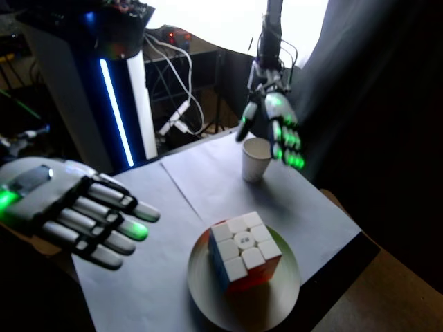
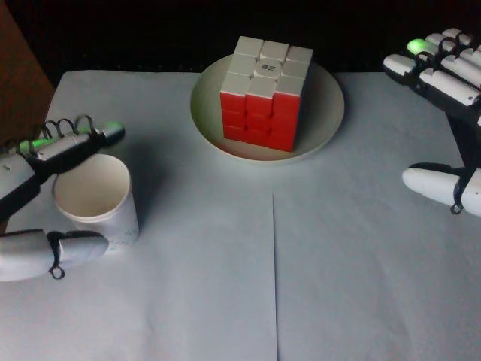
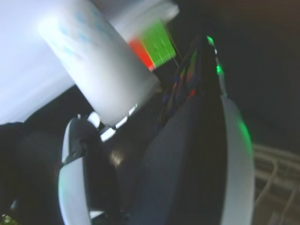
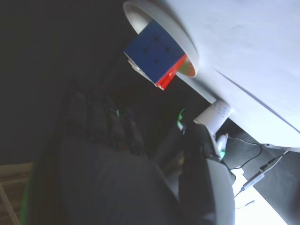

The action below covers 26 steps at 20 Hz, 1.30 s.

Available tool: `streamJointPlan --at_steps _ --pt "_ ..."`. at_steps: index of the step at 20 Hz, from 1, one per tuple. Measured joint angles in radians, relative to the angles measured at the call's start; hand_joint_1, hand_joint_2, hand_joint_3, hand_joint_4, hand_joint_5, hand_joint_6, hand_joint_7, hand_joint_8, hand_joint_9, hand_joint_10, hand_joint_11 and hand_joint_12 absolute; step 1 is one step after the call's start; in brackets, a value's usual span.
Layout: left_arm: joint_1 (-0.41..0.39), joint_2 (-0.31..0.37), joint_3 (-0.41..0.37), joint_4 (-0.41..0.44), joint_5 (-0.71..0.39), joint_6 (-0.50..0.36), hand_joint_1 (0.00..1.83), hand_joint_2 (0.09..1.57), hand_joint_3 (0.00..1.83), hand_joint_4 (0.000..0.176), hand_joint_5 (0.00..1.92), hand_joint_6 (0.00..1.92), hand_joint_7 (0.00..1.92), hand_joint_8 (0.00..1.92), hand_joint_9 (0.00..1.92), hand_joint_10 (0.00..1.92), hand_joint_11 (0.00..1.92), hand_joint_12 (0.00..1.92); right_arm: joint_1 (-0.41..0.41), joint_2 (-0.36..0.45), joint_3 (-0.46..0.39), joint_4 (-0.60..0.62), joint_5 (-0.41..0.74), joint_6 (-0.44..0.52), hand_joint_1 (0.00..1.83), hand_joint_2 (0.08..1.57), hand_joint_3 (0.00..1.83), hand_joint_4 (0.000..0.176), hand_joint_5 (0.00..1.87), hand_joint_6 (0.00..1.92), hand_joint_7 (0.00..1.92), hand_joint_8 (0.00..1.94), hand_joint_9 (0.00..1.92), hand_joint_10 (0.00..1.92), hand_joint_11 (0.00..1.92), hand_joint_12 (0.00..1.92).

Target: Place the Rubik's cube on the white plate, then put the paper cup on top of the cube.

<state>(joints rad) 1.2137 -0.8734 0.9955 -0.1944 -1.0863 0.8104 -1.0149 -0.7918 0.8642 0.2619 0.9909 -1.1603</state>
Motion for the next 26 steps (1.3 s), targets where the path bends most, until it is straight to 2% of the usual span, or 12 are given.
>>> streamJointPlan --at_steps 1,2,4,5,7,10,13,16,18,19,21,26 --pt "0.0 -0.007 0.008 -0.01 -0.001 0.0 1.06 1.11 0.0 0.061 0.44 0.04 0.27 0.53 0.02 1.16 0.0 1.67 0.0 0.0 0.0 -0.001 0.0 0.0 0.29 1.23 0.0 0.065 0.0 0.0 0.0 0.0 0.0 0.0 0.01 0.01" --pt "0.0 -0.015 0.014 -0.023 0.0 -0.004 1.02 1.14 0.0 0.088 0.33 0.56 0.05 1.48 0.04 1.81 0.02 1.91 0.0 0.0 0.0 0.0 0.0 0.0 0.33 1.24 0.0 0.069 0.0 0.0 0.0 0.0 0.0 0.0 0.0 0.0" --pt "0.0 -0.019 0.018 -0.025 -0.012 -0.01 0.94 1.18 0.0 0.14 0.05 1.22 0.03 1.51 0.0 1.79 0.0 1.92 0.0 -0.001 0.0 0.0 0.0 0.0 0.33 1.24 0.0 0.075 0.0 0.0 0.0 0.0 0.0 0.0 0.0 0.0" --pt "0.0 -0.023 0.018 -0.025 -0.017 -0.011 0.92 1.18 0.0 0.127 0.06 1.18 0.04 1.55 0.0 1.84 0.02 1.92 0.0 -0.002 0.0 0.0 0.0 0.0 0.33 1.23 0.0 0.083 0.0 0.0 0.0 0.0 0.0 0.0 0.01 0.0" --pt "0.0 -0.023 0.018 -0.021 -0.006 -0.014 0.92 1.18 0.0 0.108 0.12 0.96 0.19 0.77 0.03 1.26 0.0 1.82 0.0 -0.002 0.0 0.0 0.0 0.0 0.3 1.23 0.0 0.095 0.0 0.0 0.0 0.0 0.0 0.0 0.0 0.0" --pt "-0.001 -0.023 0.018 -0.016 -0.005 -0.019 0.99 1.16 0.0 0.113 0.17 1.14 0.11 1.46 0.1 1.88 0.15 1.92 0.0 -0.008 0.0 0.001 0.001 0.0 0.29 1.24 0.0 0.075 0.0 0.0 0.0 0.0 0.0 0.0 0.02 0.01" --pt "-0.012 -0.009 0.004 0.011 -0.021 -0.021 0.97 1.22 0.01 0.121 0.1 1.12 0.11 1.19 0.07 1.52 0.02 1.91 0.0 -0.012 0.001 -0.001 0.0 0.0 0.3 1.25 0.0 0.062 0.0 0.0 0.0 0.0 0.0 0.0 0.0 0.22" --pt "-0.016 0.018 -0.012 0.038 -0.066 -0.022 0.96 1.2 0.0 0.078 0.11 1.11 0.17 1.07 0.15 1.35 0.07 1.79 0.0 -0.013 0.001 0.0 0.0 0.0 0.3 1.25 0.0 0.095 0.0 0.0 0.0 0.0 0.0 0.0 0.0 0.06" --pt "-0.035 0.033 -0.013 0.04 -0.078 -0.022 1.01 1.17 0.0 0.077 0.21 1.06 0.2 1.17 0.11 1.54 0.04 1.92 0.0 -0.013 0.001 0.002 0.0 0.0 0.25 1.26 0.0 0.063 0.0 0.0 0.0 0.0 0.0 0.0 0.0 0.14" --pt "-0.046 0.04 -0.013 0.042 -0.083 -0.022 1.09 1.17 0.0 0.038 0.28 1.1 0.25 1.26 0.2 1.61 0.13 1.92 0.0 -0.013 0.001 0.001 0.0 0.0 0.22 1.26 0.0 0.06 0.0 0.0 0.0 0.0 0.0 0.0 0.0 0.34" --pt "-0.081 0.043 -0.006 0.055 -0.085 -0.022 1.07 1.38 0.01 0.026 0.4 1.67 0.54 1.7 0.3 1.7 0.32 1.92 0.0 -0.016 0.005 0.0 0.0 0.0 0.31 1.25 0.0 0.105 0.0 0.0 0.0 0.0 0.0 0.0 0.0 0.02" --pt "-0.139 0.043 0.006 0.11 -0.058 -0.022 1.09 1.36 0.0 0.0 0.42 1.62 0.59 1.68 0.36 1.77 0.37 1.92 0.0 -0.017 0.008 0.002 0.0 0.0 0.24 1.25 0.0 0.084 0.0 0.0 0.0 0.0 0.0 0.0 0.0 0.0"
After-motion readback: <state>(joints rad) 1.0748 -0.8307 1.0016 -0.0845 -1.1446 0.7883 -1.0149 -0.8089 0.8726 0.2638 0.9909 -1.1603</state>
